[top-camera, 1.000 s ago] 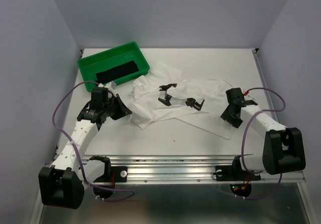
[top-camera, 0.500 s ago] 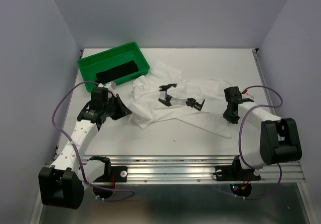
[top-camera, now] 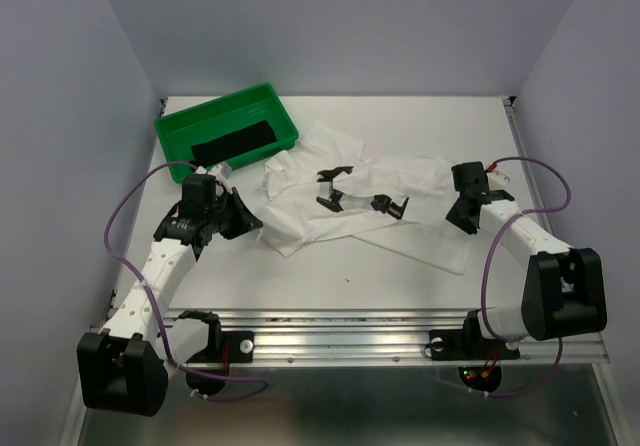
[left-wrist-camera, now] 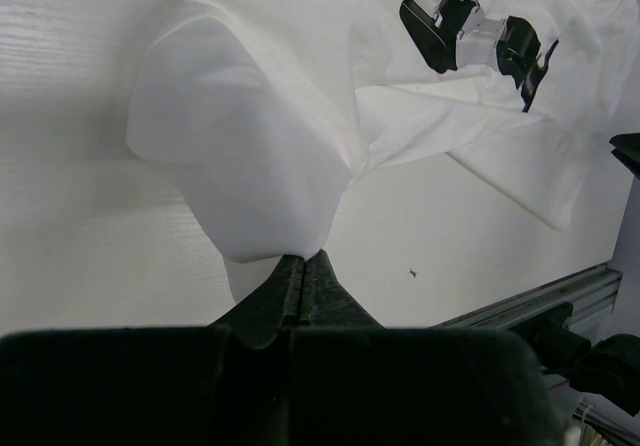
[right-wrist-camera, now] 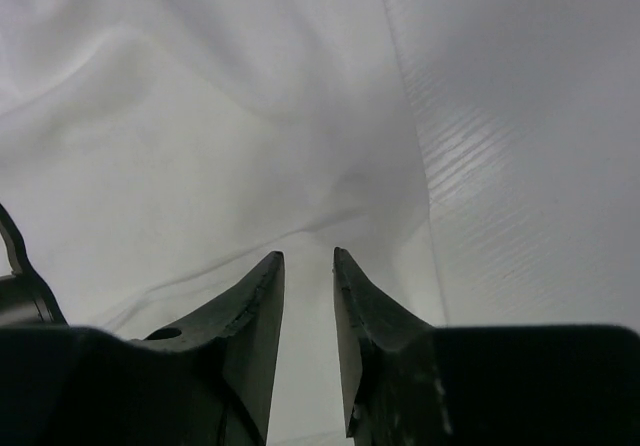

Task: Roll the t-shirts
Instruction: Flatten out the T-shirt at the center of the board.

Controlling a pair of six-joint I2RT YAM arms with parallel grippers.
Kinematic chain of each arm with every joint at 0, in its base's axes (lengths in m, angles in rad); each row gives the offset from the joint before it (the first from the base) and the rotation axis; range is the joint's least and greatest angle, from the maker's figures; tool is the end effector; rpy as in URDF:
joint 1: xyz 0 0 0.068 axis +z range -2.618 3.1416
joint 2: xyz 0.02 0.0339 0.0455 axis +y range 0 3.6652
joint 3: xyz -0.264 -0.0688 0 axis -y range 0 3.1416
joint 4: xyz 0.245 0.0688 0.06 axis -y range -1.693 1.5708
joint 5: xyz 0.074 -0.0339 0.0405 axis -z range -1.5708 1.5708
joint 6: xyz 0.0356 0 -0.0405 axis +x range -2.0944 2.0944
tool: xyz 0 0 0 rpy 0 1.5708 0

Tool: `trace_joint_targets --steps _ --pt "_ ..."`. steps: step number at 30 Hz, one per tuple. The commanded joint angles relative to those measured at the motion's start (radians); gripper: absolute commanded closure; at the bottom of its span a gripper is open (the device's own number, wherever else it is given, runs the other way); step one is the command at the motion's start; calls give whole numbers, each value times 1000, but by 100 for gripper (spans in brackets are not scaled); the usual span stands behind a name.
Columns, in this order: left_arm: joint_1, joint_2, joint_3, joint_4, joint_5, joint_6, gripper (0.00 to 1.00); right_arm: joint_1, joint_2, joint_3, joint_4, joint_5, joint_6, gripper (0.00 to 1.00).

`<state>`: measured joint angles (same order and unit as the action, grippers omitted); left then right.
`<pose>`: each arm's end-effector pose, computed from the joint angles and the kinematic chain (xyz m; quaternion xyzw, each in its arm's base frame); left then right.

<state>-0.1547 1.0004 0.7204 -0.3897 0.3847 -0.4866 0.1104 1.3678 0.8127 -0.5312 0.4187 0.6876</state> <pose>0.2088 -0.0461 0.2592 -0.0639 0.8852 -0.2980 0.3514 0.2563 0.0138 0.1997 0.3181 0.8961 -0.0947 0.2946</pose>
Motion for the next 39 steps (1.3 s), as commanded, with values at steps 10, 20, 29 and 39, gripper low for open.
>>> trace_joint_targets --steps 10,20,29,39 --pt "4 -32 -9 17 2 11 100 -8 -1 -24 27 51 -22 52" --pt "4 -32 -10 12 -1 6 100 -17 111 -23 62 65 -43 56" --pt "4 -25 -16 18 -3 2 100 -17 97 -32 65 72 -40 85" --pt "4 -14 -18 32 6 -4 100 -17 2 -43 17 22 -40 98"
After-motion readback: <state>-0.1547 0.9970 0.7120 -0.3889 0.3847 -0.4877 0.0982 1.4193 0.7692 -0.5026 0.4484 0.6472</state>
